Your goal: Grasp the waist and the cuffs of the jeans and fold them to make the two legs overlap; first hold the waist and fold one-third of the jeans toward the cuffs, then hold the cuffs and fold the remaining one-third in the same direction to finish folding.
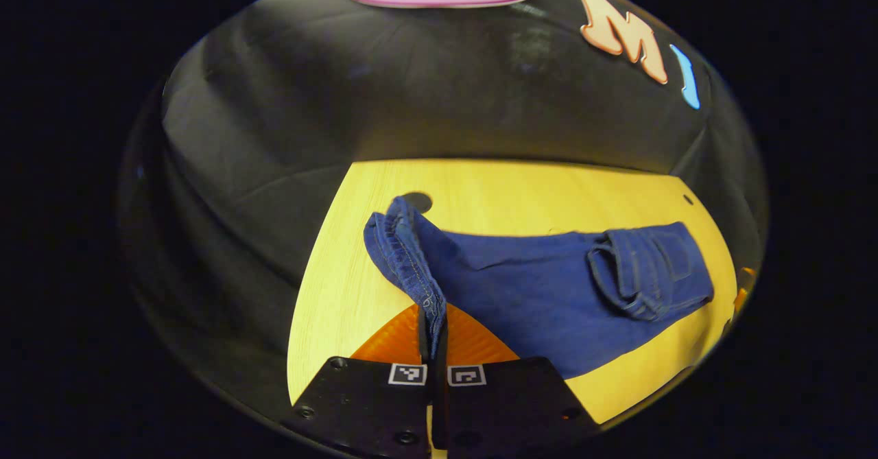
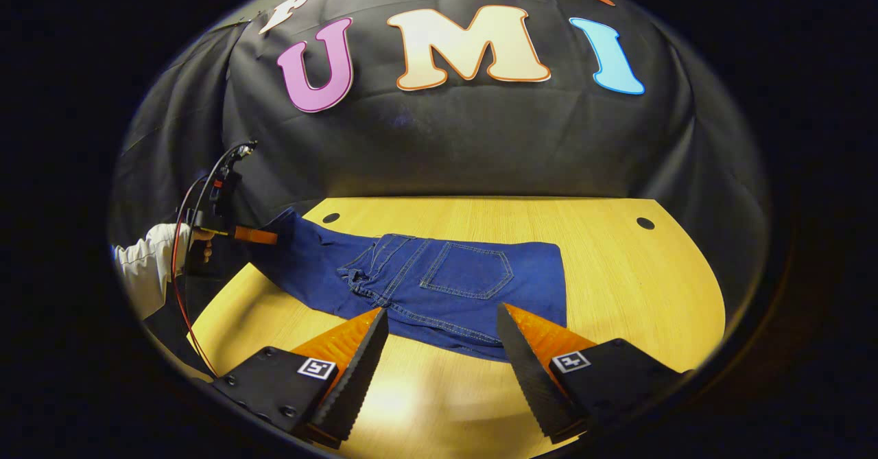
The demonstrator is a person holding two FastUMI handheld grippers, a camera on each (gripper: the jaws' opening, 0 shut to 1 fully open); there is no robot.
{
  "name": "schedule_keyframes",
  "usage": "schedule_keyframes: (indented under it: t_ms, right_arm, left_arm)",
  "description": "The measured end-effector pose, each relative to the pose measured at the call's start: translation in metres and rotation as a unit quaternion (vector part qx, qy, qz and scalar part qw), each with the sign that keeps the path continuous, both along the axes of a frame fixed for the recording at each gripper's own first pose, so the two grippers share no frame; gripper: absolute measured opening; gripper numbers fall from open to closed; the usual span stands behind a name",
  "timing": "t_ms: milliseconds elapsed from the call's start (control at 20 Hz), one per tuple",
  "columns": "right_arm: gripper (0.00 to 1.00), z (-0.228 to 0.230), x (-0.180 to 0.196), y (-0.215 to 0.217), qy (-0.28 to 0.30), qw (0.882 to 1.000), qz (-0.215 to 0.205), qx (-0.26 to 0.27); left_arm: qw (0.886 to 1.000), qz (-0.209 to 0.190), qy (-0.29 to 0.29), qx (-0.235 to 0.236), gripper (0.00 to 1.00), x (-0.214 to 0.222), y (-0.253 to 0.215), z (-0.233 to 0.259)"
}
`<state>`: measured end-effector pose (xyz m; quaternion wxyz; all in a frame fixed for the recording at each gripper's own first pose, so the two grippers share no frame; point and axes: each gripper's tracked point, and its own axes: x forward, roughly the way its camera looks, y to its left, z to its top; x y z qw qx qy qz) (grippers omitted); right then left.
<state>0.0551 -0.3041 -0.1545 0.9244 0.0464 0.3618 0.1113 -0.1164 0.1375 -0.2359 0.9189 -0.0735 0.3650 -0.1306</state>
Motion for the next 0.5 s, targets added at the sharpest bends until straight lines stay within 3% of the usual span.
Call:
schedule_keyframes:
  t_ms: [200, 500]
  right_arm:
    - [0.98, 0.006, -0.009, -0.021, -0.002, 1.000, 0.012, 0.007]
    - [0.98, 0.012, -0.022, -0.062, 0.003, 1.000, 0.015, 0.026]
  left_arm:
    - [0.999, -0.003, -0.016, -0.039, 0.00, -0.014, -0.023, 0.046]
    - [0.997, -0.031, -0.041, -0.058, 0.00, -0.013, -0.130, 0.099]
